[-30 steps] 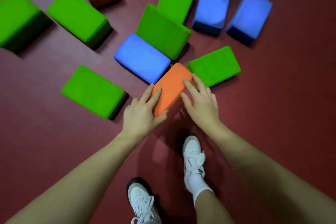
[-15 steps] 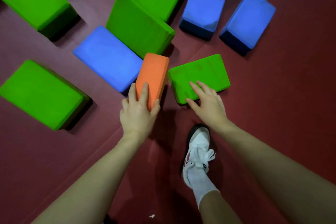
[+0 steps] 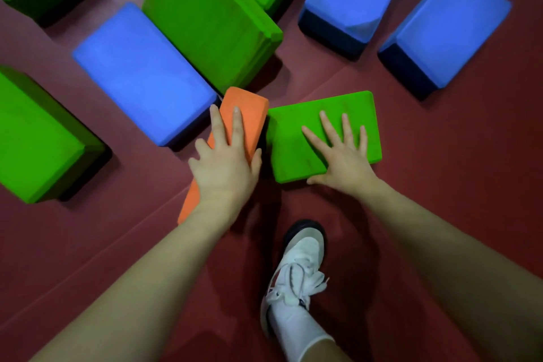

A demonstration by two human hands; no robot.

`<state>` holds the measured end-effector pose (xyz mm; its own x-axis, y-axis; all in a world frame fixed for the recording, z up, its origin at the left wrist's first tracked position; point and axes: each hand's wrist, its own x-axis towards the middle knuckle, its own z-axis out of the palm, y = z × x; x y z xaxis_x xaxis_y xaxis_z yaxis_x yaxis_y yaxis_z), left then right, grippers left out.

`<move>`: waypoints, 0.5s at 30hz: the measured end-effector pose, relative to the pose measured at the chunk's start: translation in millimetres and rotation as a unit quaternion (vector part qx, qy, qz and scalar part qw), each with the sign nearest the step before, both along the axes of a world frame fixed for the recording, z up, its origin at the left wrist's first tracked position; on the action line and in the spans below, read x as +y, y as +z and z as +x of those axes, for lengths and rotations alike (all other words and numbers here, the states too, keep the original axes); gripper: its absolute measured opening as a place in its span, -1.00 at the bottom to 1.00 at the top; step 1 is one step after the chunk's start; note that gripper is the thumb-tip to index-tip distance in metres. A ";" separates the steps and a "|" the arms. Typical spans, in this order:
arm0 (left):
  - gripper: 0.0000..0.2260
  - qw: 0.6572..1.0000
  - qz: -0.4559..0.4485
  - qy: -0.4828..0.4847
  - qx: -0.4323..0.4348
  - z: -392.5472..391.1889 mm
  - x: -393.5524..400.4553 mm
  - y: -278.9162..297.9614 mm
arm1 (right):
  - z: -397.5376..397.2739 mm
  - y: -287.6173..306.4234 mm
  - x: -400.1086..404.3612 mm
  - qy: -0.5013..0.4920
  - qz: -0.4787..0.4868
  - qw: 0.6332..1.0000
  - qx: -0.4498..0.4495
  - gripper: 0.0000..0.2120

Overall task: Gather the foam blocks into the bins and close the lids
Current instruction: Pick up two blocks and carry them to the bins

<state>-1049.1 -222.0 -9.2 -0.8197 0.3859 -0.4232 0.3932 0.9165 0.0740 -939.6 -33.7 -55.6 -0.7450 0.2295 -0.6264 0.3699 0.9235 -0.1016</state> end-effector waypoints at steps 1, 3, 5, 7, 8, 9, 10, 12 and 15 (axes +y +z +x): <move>-0.30 1.000 -0.004 -0.001 0.004 -0.6 1.5 0.2 | -1.7 -3.9 2.5 0.008 0.003 1.000 -0.012 0.12; -0.31 1.000 -0.008 0.001 0.002 -1.5 1.7 2.3 | -2.3 -9.8 4.4 0.011 0.001 1.000 -0.023 0.13; -0.32 1.000 -0.003 0.009 -0.016 -2.1 1.5 6.0 | -1.6 -10.6 5.5 0.035 0.006 0.999 -0.031 0.06; -0.34 0.999 0.006 0.024 -0.034 -3.6 1.4 9.8 | -2.8 -9.1 7.7 0.058 0.012 0.998 -0.011 -0.09; -0.34 0.999 0.010 0.034 -0.039 -5.3 2.2 11.1 | -5.1 -7.4 8.8 0.048 0.014 0.999 0.016 -0.18; -0.34 0.998 0.013 0.042 -0.040 -7.2 3.6 12.2 | -8.3 -6.1 10.4 0.030 0.017 0.999 0.040 -0.25; -0.35 0.998 0.013 0.047 -0.039 -9.1 5.8 12.8 | -11.0 -6.0 12.4 0.019 0.017 0.999 0.045 -0.25; -0.35 0.998 0.012 0.049 -0.037 -12.6 10.9 12.4 | -12.0 -9.0 13.9 0.030 0.009 0.999 0.012 -0.06; -0.35 0.998 0.007 0.049 -0.025 -14.2 16.8 8.9 | -7.4 -15.3 12.3 0.045 0.013 0.999 -0.009 0.14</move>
<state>-1063.4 -205.2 -0.3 -0.8321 0.3109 -0.4594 0.2974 0.9491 0.1037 -946.9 -21.3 -70.9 -0.7522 0.1781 -0.6344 0.2864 0.9554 -0.0714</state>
